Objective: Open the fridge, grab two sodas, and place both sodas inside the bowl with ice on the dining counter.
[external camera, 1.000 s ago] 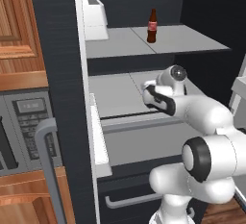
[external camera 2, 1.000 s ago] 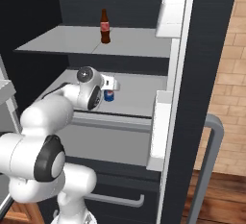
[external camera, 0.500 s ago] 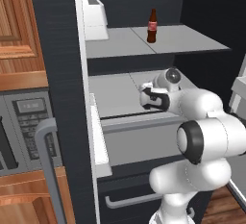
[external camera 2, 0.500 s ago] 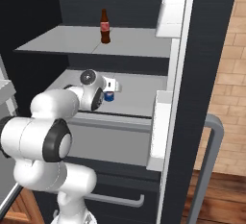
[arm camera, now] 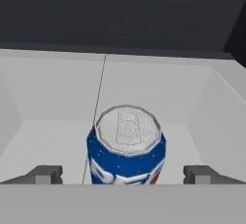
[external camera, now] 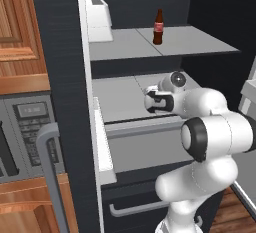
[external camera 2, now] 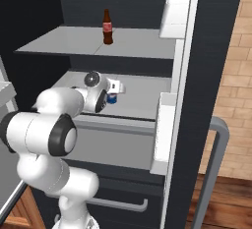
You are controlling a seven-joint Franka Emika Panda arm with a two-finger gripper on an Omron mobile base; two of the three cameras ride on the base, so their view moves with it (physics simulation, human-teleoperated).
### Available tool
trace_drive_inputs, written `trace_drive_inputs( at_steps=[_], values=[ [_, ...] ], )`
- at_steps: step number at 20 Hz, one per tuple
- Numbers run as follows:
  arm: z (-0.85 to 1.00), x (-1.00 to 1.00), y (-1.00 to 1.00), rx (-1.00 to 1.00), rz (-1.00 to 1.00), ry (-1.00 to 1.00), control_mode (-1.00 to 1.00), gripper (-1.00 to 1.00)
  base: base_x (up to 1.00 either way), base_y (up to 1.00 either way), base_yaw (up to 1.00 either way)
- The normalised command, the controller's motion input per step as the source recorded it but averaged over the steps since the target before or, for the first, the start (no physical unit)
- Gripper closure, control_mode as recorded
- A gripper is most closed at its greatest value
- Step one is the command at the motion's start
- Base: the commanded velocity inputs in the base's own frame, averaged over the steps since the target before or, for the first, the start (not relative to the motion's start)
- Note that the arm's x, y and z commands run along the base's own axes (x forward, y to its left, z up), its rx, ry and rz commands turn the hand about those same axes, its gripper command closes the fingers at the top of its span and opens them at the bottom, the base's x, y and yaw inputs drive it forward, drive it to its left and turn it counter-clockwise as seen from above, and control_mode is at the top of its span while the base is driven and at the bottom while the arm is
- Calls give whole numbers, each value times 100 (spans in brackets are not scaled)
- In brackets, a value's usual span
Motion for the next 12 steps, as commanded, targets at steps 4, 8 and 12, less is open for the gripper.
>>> trace_drive_inputs(
  at_steps=[4, 8, 12],
  values=[
    [0, 6, -22, 0, 0, 0, -100, -100, 0, 0, 0],
    [-7, 10, -3, 0, 0, 0, -100, -100, 0, 0, 0],
    [-7, 7, 1, 0, 0, 0, -100, -100, 0, 0, 0]
  ],
)
